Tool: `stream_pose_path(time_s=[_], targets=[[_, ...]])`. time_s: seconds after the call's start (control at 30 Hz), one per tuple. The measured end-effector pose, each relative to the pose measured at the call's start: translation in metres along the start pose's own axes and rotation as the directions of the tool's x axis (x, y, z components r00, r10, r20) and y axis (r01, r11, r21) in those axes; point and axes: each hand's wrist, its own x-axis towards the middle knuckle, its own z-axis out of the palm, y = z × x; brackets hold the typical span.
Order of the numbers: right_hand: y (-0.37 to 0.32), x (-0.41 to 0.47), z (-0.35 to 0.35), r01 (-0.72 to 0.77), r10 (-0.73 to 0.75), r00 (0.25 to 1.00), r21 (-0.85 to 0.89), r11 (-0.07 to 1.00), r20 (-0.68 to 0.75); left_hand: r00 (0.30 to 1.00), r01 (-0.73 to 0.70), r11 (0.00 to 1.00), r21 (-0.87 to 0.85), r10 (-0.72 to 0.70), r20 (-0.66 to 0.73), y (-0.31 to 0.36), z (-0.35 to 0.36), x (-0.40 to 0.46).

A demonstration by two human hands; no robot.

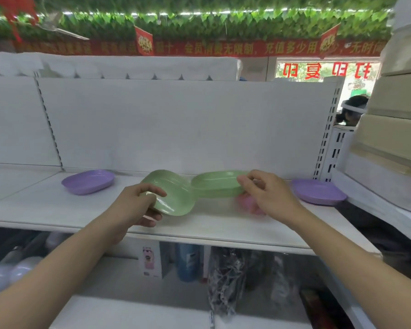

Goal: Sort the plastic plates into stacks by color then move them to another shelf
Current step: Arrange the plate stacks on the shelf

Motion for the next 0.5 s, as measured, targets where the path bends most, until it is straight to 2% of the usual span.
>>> stream_pose_path(time_s=[0.07,0.17,0.33,0.5], targets=[[-0.018,-0.002,0.023,-0.089,0.079,0.995,0.205,0.975,0.058,1.0,-0.006,1.0,-0.008,0.006,-0.012,-0.008,-0.021,-0.005],[-0.048,0.0,0.064,-0.159,0.118,0.983,0.323,0.933,0.143,0.999,-0.015,1.0,-0.011,0.014,-0.048,-0.023,-0.066,-0.017],[-0.119,0.002,0.157,-0.199,0.082,0.947,0.363,0.91,0.311,0.991,0.03,0.999,0.031,-0.026,-0.132,-0.059,-0.178,-0.042],[-0.216,-0.01,0.273,-0.116,-0.067,0.886,0.36,0.926,0.458,0.966,0.052,0.995,0.083,-0.029,-0.256,-0.098,-0.31,-0.092]])
